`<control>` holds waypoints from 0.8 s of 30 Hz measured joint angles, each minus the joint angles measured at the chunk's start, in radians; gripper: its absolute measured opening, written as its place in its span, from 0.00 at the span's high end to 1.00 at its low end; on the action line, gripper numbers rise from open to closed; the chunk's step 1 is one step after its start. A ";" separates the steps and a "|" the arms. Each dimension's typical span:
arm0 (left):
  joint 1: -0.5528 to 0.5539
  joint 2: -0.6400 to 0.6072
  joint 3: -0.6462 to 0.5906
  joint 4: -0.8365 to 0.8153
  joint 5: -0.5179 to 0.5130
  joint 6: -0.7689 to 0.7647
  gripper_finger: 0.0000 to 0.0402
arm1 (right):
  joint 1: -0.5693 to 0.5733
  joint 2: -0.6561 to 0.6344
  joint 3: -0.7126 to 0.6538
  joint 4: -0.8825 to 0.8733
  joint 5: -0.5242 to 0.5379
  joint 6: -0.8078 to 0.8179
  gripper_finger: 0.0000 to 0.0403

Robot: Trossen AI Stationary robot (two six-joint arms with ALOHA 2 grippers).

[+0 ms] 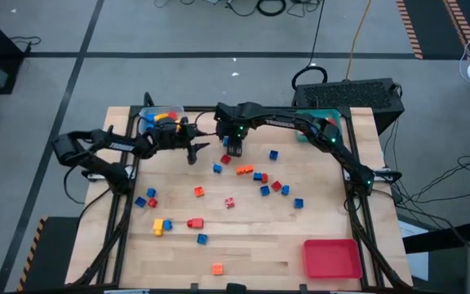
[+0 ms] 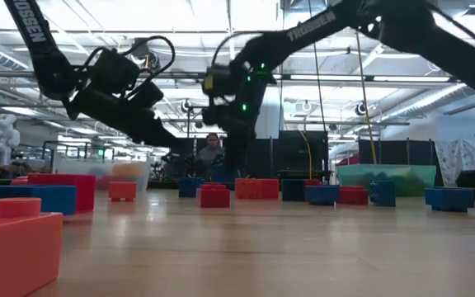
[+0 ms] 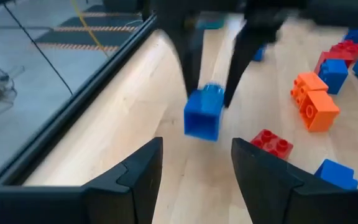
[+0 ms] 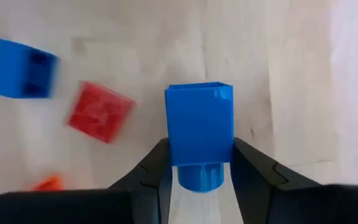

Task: Sort blocks by size
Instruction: Put the big blue game piece into the transparent bin

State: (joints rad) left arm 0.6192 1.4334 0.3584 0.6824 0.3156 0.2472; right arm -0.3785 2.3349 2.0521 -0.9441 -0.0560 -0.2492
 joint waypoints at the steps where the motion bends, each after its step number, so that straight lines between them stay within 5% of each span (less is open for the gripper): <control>1: 0.000 0.000 0.000 -0.001 0.000 -0.005 0.51 | 0.005 -0.017 0.000 0.017 0.002 -0.001 0.72; 14: -0.013 0.000 0.016 -0.008 -0.020 -0.010 0.21 | 0.025 -0.069 0.000 0.127 0.000 -0.055 0.72; 24: -0.016 0.000 0.016 -0.001 0.013 -0.006 0.23 | 0.071 -0.069 0.000 0.221 -0.055 -0.141 0.72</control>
State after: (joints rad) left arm 0.6033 1.4330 0.3740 0.6819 0.3282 0.2409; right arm -0.3075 2.2658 2.0525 -0.7234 -0.1111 -0.3903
